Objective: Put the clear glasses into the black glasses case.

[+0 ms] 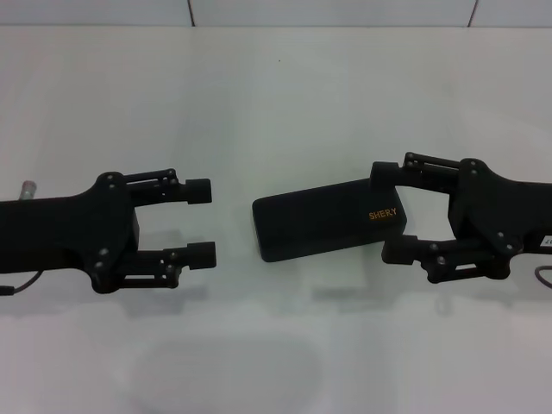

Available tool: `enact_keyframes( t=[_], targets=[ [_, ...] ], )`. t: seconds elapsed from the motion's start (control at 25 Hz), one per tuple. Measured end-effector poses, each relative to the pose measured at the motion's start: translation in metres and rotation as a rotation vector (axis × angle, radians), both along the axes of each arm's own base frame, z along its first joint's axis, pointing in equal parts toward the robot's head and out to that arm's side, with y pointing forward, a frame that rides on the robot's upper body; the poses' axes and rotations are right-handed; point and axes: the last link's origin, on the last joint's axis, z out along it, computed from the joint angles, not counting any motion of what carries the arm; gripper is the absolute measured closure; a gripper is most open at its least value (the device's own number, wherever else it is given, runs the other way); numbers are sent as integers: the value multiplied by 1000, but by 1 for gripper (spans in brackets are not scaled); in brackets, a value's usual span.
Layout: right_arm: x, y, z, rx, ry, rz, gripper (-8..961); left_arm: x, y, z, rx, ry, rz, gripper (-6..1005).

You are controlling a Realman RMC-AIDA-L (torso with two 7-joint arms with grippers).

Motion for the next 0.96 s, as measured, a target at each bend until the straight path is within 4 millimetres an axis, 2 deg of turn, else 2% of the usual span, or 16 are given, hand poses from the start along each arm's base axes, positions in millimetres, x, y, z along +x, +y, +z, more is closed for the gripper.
enact_keyframes(
  t=[0.96],
  targets=[
    [2, -3, -1, -11, 18, -19, 67, -3, -3, -1, -4, -5, 14, 216]
  ],
)
